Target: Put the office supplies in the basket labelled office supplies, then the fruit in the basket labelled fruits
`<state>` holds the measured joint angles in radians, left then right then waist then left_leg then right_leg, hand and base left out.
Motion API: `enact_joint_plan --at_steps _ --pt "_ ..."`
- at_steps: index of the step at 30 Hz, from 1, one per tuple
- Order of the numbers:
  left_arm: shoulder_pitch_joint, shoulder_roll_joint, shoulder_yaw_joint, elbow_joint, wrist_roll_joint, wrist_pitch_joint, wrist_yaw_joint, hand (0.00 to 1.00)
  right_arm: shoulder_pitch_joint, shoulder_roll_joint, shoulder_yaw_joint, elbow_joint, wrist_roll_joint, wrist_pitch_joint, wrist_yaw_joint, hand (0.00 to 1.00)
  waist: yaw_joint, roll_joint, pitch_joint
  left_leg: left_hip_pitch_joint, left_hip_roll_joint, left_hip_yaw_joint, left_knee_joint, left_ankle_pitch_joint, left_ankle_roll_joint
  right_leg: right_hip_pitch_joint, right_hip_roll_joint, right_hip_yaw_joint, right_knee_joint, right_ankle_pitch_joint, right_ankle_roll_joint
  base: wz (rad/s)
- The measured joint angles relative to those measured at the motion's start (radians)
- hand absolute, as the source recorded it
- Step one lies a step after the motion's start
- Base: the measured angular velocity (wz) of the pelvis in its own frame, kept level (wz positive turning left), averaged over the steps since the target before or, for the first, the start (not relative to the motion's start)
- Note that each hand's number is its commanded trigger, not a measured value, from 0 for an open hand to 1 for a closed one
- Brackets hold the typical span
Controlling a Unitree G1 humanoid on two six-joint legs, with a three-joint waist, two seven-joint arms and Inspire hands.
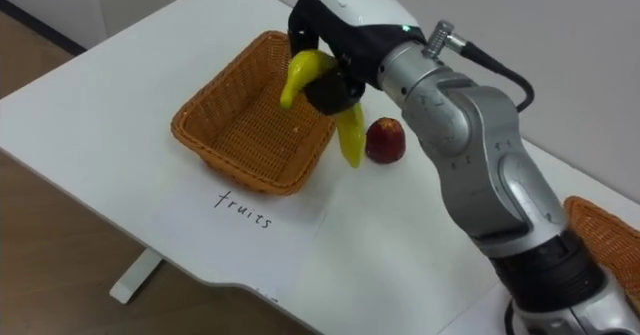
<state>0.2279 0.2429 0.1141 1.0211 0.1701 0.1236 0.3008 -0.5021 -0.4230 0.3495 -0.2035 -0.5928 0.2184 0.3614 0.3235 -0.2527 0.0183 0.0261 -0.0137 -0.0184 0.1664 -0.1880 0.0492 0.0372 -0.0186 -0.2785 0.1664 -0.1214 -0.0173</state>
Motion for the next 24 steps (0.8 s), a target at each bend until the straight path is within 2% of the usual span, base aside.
enact_joint_plan --at_steps 4,9,10,11,13,14,15,16,17,20,24 --pt "-0.006 0.002 0.000 0.021 0.000 0.006 0.000 0.00 0.000 0.014 0.034 0.031 0.002 0.000 -0.037 1.00 0.010 0.001 0.0006 0.002 -0.001 -0.013 0.000 0.000 0.000 0.006 -0.002 -0.025 0.000 0.000 0.000 0.09" --pt "-0.006 0.000 0.000 0.022 0.000 0.014 0.000 0.00 0.000 0.033 0.065 0.040 0.012 0.000 -0.055 1.00 0.014 0.004 0.0027 0.001 -0.001 -0.019 0.000 0.000 0.001 0.010 -0.002 -0.028 -0.003 0.000 0.000 0.06" --pt "-0.008 0.000 -0.001 0.022 0.000 0.019 -0.001 0.00 0.000 0.033 0.066 0.040 0.020 0.000 -0.056 0.97 0.013 0.005 0.0035 0.001 -0.003 -0.023 0.001 0.000 0.001 0.013 -0.003 -0.030 -0.008 0.000 0.000 0.05" --pt "-0.013 0.000 -0.001 0.022 0.000 0.019 -0.001 0.00 0.000 0.033 0.066 0.040 0.031 -0.001 -0.061 0.84 0.014 0.005 0.0035 -0.001 -0.004 -0.023 0.001 0.000 0.001 0.016 -0.004 -0.030 -0.015 0.000 0.000 0.04" --pt "-0.018 0.000 -0.001 0.021 0.000 0.019 0.000 0.00 0.000 0.033 0.066 0.040 0.041 -0.005 -0.066 0.72 0.015 0.006 0.0049 -0.002 -0.005 -0.025 0.002 0.000 0.001 0.015 -0.004 -0.031 -0.016 0.000 0.001 0.00" --pt "-0.019 0.001 -0.002 0.020 0.000 0.019 0.000 0.00 0.000 0.033 0.066 0.040 0.041 -0.007 -0.068 0.49 0.013 0.007 0.0049 -0.004 -0.006 -0.027 0.003 0.000 0.000 0.015 -0.004 -0.033 -0.016 0.000 0.001 0.00" --pt "-0.019 0.001 -0.003 0.019 0.000 0.019 0.000 0.00 0.000 0.033 0.066 0.040 0.041 -0.007 -0.069 0.39 0.013 0.007 0.0049 -0.004 -0.006 -0.027 0.003 0.000 0.000 0.014 -0.004 -0.033 -0.016 -0.001 0.001 0.00" --pt "-0.019 0.002 -0.010 0.019 0.001 0.019 0.001 0.00 0.000 0.033 0.066 0.040 0.041 -0.008 -0.074 0.07 0.013 0.007 0.0049 -0.005 -0.006 -0.028 0.003 0.000 0.000 0.014 -0.005 -0.037 -0.016 -0.002 0.003 0.00" --pt "-0.019 0.002 -0.012 0.018 0.001 0.018 0.001 0.00 0.000 0.033 0.066 0.040 0.041 -0.009 -0.077 0.00 0.014 0.007 0.0049 -0.005 -0.007 -0.028 0.003 0.000 0.000 0.014 -0.006 -0.041 -0.016 -0.003 0.005 0.00" --pt "-0.017 0.004 -0.018 0.013 0.007 0.019 0.000 0.00 0.000 0.044 0.066 0.039 0.037 -0.009 -0.090 0.00 0.018 0.006 0.0048 -0.007 -0.008 -0.030 0.002 0.000 0.001 0.013 -0.008 -0.049 -0.016 -0.004 0.007 0.01" --pt "-0.019 0.004 -0.018 -0.007 0.082 0.022 -0.007 0.00 0.000 0.069 0.066 0.036 0.036 -0.009 -0.099 0.00 0.033 0.005 0.0036 -0.014 -0.009 -0.038 0.004 0.000 0.001 0.010 -0.008 -0.047 -0.016 -0.004 0.007 0.05"
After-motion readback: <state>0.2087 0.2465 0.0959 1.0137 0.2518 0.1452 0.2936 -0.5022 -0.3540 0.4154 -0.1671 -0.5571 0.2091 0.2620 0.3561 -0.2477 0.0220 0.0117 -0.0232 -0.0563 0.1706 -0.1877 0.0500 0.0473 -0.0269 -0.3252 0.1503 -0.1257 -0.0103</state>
